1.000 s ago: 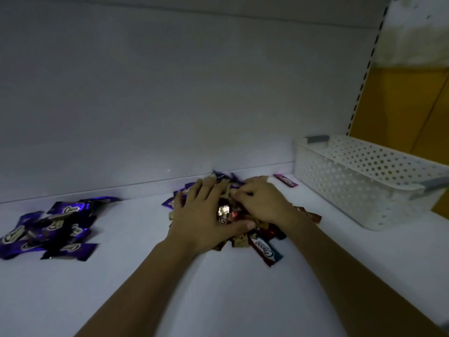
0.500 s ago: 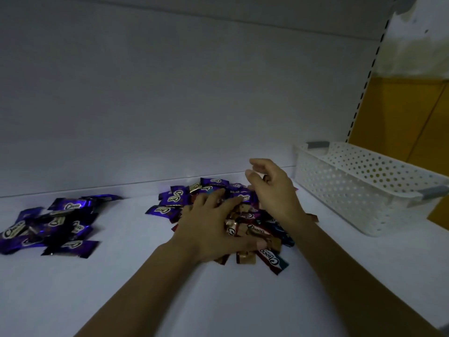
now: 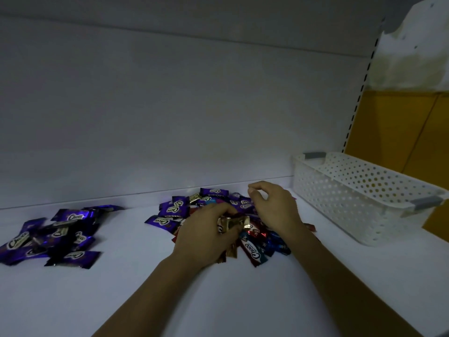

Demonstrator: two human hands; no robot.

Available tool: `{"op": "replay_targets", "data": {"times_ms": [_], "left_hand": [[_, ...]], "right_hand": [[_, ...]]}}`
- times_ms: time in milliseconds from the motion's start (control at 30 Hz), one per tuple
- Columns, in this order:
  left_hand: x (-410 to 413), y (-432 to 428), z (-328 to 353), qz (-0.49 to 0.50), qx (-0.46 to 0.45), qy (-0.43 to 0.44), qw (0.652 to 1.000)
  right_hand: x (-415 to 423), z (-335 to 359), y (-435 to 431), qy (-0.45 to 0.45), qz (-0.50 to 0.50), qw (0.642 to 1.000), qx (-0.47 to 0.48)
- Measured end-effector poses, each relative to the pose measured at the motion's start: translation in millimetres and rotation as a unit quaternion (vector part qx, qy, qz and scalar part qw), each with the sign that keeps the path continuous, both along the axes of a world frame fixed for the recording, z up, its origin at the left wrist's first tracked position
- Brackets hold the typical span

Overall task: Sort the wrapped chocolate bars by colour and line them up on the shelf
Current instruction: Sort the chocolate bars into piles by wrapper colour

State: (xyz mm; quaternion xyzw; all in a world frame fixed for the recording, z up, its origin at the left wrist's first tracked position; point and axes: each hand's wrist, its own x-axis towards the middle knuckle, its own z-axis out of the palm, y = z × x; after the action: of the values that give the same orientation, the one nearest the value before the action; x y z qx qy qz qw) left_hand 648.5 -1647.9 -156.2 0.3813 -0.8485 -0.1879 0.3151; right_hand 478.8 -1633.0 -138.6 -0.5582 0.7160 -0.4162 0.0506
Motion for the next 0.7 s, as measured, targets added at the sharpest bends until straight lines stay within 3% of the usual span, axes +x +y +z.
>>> {"op": "replay_targets", "data": {"times_ms": [267,400,533,700], "left_hand": [[5,-5,2,0.036,0.109,0.213,0.97],[9,-7,10,0.021,0.214,0.364,0.906],[15,-8,17,0.018,0.315,0.492,0.811],[25,-9,29,0.038,0.34,0.551,0.761]], "right_hand": [[9,2,1,0.035,-0.002,0.995,-0.095],[34,1,4,0.064,0.058,0.983,-0.161],[55,2,8,0.051,0.136,0.976,-0.159],[70,3,14,0.018,0.223,0.968,-0.112]]}}
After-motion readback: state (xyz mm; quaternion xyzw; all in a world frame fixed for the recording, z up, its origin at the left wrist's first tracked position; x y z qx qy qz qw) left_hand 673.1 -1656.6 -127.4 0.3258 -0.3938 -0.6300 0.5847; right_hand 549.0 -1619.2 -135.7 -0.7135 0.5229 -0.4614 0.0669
